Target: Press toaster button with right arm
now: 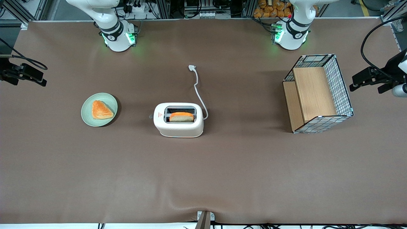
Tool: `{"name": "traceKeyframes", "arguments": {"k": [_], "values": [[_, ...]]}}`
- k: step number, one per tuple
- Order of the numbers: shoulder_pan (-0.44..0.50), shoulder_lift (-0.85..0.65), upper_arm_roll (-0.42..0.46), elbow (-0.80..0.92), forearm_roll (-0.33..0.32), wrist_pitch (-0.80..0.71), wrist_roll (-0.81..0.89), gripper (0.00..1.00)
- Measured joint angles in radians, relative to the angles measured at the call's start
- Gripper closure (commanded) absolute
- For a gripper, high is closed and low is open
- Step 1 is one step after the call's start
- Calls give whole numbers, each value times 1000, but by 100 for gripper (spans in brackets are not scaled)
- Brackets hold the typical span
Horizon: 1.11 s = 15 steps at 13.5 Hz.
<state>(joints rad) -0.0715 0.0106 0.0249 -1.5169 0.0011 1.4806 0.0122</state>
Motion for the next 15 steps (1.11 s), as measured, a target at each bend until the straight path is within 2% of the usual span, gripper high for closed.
{"name": "traceKeyframes", "arguments": {"k": [8,14,15], "values": [[1,5,4,0,0,0,-1,0],[64,80,11,-2,1,0,-2,0],[76,100,11,-2,3,3,-1,10]]}}
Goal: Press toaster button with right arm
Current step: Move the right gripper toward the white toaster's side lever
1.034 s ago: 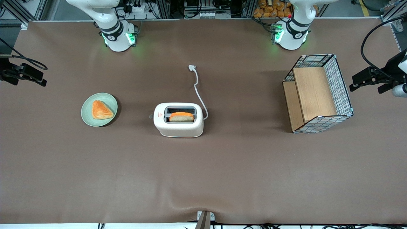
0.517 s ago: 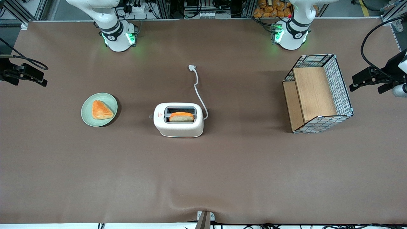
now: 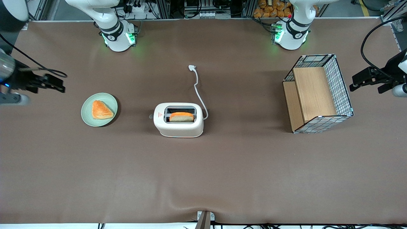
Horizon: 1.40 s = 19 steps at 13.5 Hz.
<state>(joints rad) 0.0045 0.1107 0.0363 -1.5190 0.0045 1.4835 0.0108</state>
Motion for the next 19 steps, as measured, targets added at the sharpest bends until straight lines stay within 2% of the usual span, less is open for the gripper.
{"name": "traceKeyframes", "arguments": {"k": [2,3,4,5,6,10,13,16,19], "values": [[17,28,1,0,28,1,10,39],[17,39,0,0,57,0,18,55],[15,52,-3,0,88,0,20,76],[14,66,-6,0,111,0,20,90],[14,80,-8,0,133,0,20,100],[17,162,-6,-2,266,4,20,100],[43,230,-3,-6,309,39,20,100],[63,259,-1,-57,415,110,22,100],[70,270,0,-116,461,174,22,100]]}}
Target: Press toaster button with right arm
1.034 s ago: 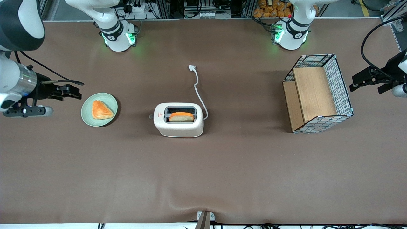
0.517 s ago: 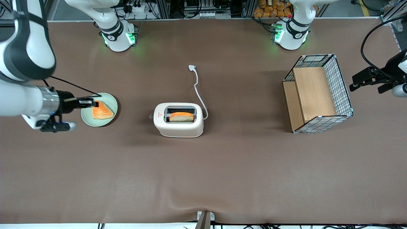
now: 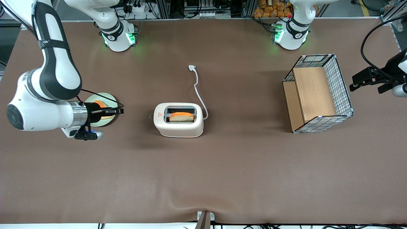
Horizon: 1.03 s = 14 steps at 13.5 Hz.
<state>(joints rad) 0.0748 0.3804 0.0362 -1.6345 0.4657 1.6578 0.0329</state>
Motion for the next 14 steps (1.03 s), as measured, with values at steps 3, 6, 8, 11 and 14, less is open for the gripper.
{"name": "traceKeyframes", "arguments": {"k": [3,6,8,11,14], "values": [[21,9,3,-81,88,122,-1,100],[67,23,5,-122,109,218,0,100],[73,24,5,-144,110,242,0,100],[74,24,5,-170,116,259,0,100],[80,24,5,-199,144,297,0,100]]}}
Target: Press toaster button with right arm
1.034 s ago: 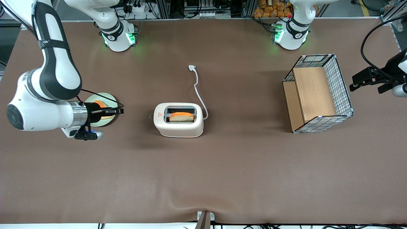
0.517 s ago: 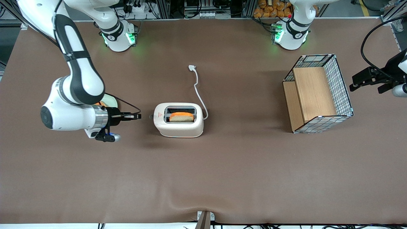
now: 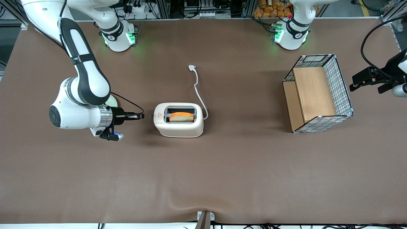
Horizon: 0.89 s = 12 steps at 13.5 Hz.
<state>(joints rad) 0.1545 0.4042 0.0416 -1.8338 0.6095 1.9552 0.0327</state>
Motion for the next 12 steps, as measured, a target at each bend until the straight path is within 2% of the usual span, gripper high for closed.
{"name": "traceKeyframes", "arguments": {"k": [6,12], "values": [[18,0,0,-17,35,19,0,100],[42,0,0,-44,38,82,0,100]]}}
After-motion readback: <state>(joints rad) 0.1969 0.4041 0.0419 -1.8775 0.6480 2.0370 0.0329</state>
